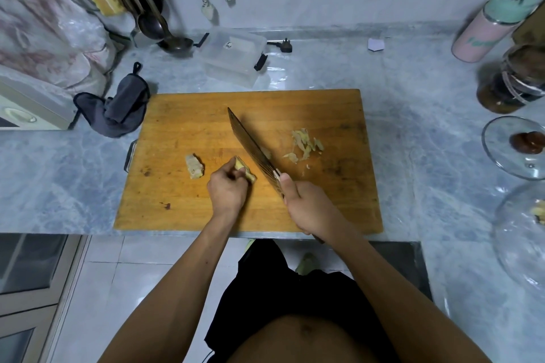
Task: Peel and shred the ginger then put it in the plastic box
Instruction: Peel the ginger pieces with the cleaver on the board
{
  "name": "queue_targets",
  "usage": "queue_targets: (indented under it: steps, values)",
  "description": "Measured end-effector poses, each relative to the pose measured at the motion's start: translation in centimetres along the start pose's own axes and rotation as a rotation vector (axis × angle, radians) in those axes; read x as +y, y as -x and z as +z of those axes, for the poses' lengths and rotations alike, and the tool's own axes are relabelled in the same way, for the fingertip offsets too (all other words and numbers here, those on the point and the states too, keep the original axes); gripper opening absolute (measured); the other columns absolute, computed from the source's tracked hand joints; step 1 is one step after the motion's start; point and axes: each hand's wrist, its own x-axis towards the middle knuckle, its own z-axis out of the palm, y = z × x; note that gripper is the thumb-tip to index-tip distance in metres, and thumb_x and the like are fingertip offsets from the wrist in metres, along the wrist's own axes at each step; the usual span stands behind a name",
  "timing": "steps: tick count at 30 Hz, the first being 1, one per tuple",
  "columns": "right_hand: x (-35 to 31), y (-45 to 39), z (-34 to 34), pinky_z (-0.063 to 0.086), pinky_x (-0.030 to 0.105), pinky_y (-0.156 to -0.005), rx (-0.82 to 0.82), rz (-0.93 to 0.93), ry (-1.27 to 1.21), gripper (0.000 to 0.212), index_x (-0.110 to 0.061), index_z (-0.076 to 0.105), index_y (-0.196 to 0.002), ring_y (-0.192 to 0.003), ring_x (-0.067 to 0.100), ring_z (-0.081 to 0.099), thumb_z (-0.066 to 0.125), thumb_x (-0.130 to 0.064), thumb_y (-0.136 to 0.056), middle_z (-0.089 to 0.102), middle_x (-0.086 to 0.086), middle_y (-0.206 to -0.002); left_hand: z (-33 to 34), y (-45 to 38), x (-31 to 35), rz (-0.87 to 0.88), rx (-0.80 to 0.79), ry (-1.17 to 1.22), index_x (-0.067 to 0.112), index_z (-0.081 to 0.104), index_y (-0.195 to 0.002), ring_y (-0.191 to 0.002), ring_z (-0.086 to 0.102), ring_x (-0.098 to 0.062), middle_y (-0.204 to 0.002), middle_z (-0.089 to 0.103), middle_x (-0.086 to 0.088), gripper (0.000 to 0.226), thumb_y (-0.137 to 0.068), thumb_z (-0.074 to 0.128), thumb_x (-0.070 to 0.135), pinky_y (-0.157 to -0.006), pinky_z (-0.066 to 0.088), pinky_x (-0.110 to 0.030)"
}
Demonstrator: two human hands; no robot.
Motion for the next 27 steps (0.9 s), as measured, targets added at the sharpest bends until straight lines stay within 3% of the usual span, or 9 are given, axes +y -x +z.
queue_targets:
  steps: [4,6,8,11,14,17,20,24,27]
  values:
    - [-0.2,-0.3,0.7,0.04,0.034,-0.058,0.006,-0.003,0.003,0.066,-0.013,0.044,-0.06,-0.044,0.018,0.042,0.017,-0.05,-0.107,0.041,0.002,-0.05,-0.2,0.6,0.5,0.054,-0.012,-0.036,0.011,0.063,-0.131,-0.089,0.07,-0.02,-0.114,0.072,-0.009,0.04,-0.092,0.052,0.006,-0.09,0.057,-0.04]
    - [0.1,-0.4,0.5,0.042,0.034,-0.055,-0.005,0.035,-0.018,0.066,-0.011,0.052,-0.069,-0.047,0.018,0.045,0.016,-0.052,-0.106,0.046,0.003,-0.055,-0.2,0.6,0.5,0.061,-0.009,-0.031,0.012,0.063,-0.131,-0.087,0.069,-0.019,-0.114,0.072,-0.01,0.04,-0.093,0.052,0.007,-0.089,0.057,-0.038]
    - [0.6,-0.3,-0.1,0.042,0.03,-0.052,-0.008,0.061,-0.029,0.065,-0.01,0.055,-0.078,-0.051,0.018,0.048,0.015,-0.055,-0.105,0.048,0.004,-0.06,-0.2,0.5,0.6,0.061,-0.007,-0.048,0.011,0.062,-0.132,-0.078,0.066,-0.012,-0.115,0.072,-0.009,0.039,-0.094,0.052,0.007,-0.082,0.055,-0.027]
    - [1.8,0.0,-1.1,0.042,0.03,-0.053,0.033,0.074,-0.062,0.066,-0.015,0.052,-0.07,-0.049,0.017,0.046,0.015,-0.059,-0.103,0.048,0.005,-0.06,-0.4,0.5,0.5,0.068,-0.01,-0.072,0.011,0.061,-0.133,-0.07,0.059,-0.005,-0.118,0.07,-0.008,0.038,-0.096,0.051,0.007,-0.072,0.047,-0.016]
    - [2.6,0.3,-1.9,0.044,0.028,-0.048,0.08,0.107,-0.091,0.066,-0.015,0.051,-0.071,-0.047,0.016,0.047,0.016,-0.062,-0.101,0.049,0.006,-0.061,-0.6,0.3,0.4,0.073,-0.047,-0.082,0.011,0.06,-0.135,-0.084,0.06,-0.005,-0.125,0.067,-0.007,0.038,-0.098,0.052,0.007,-0.076,0.046,-0.014]
    - [2.6,0.6,-2.1,0.045,0.027,-0.048,0.065,0.079,-0.07,0.064,-0.013,0.052,-0.075,-0.049,0.017,0.048,0.017,-0.06,-0.102,0.05,0.007,-0.062,-1.3,-0.1,0.8,0.101,-0.097,-0.164,0.012,0.06,-0.134,-0.089,0.058,-0.01,-0.115,0.07,-0.006,0.038,-0.096,0.057,0.01,-0.075,0.041,-0.013]
    - [2.3,1.0,-1.7,0.042,0.025,-0.046,0.026,0.058,-0.065,0.062,-0.013,0.05,-0.075,-0.046,0.015,0.045,0.018,-0.058,-0.103,0.047,0.004,-0.059,-2.5,-1.1,0.7,0.273,-0.123,-0.352,0.014,0.062,-0.132,-0.104,0.062,-0.023,-0.123,0.062,-0.011,0.041,-0.091,0.06,0.011,-0.087,0.046,-0.022]
    - [2.2,1.2,-1.3,0.039,0.023,-0.042,0.01,0.068,-0.091,0.057,-0.02,0.051,-0.073,-0.044,0.013,0.043,0.02,-0.057,-0.103,0.046,0.003,-0.06,-4.1,-2.0,1.3,0.584,-0.373,-0.649,0.017,0.062,-0.133,-0.138,0.035,-0.027,-0.147,0.044,-0.009,0.057,-0.079,0.06,-0.004,-0.113,0.034,-0.033]
    - [2.2,1.3,-1.3,0.039,0.022,-0.04,0.008,0.062,-0.1,0.057,-0.019,0.051,-0.072,-0.043,0.012,0.042,0.021,-0.056,-0.104,0.045,0.003,-0.06,-4.7,-2.4,1.9,0.731,-0.442,-0.813,0.017,0.065,-0.128,-0.135,0.04,-0.027,-0.141,0.053,-0.007,0.047,-0.083,0.062,0.003,-0.109,0.041,-0.041]
